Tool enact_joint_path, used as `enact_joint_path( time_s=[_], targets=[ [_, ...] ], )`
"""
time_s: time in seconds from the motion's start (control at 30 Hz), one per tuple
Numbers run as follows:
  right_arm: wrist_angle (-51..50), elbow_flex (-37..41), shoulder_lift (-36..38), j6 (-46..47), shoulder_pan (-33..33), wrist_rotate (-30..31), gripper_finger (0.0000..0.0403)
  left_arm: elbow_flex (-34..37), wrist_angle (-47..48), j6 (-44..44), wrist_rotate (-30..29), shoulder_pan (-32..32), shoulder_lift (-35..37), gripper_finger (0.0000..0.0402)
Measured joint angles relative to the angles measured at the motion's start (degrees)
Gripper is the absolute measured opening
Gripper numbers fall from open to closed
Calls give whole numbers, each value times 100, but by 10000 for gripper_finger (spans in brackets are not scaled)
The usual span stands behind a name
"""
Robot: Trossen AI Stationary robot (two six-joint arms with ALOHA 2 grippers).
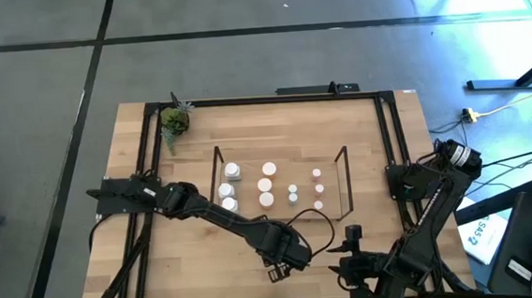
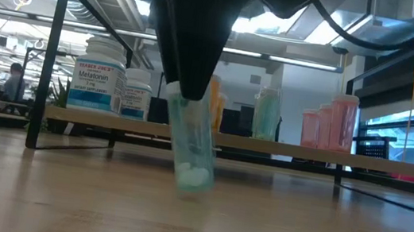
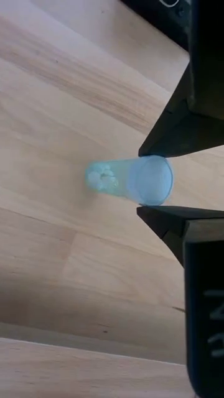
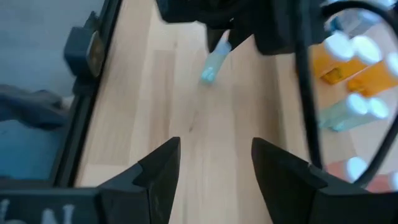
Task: Pick and place medicine bottles onto shelf by color
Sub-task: Put the light blue pill bottle on the shelf aligned with the other light blue pill bottle
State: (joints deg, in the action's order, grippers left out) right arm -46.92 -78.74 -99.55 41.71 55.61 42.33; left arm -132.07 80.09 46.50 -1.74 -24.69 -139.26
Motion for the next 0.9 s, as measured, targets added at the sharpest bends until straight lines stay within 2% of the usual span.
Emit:
enact_joint_path(
  time_s=[0.47, 0.9],
  targets=[
    [4, 0, -2, -12, 1, -1235, 200, 0, -2, 51, -21, 9, 0, 136],
    [44, 0, -2, -15, 0, -1401, 200, 0, -2, 98, -29, 17, 0, 190]
  ],
)
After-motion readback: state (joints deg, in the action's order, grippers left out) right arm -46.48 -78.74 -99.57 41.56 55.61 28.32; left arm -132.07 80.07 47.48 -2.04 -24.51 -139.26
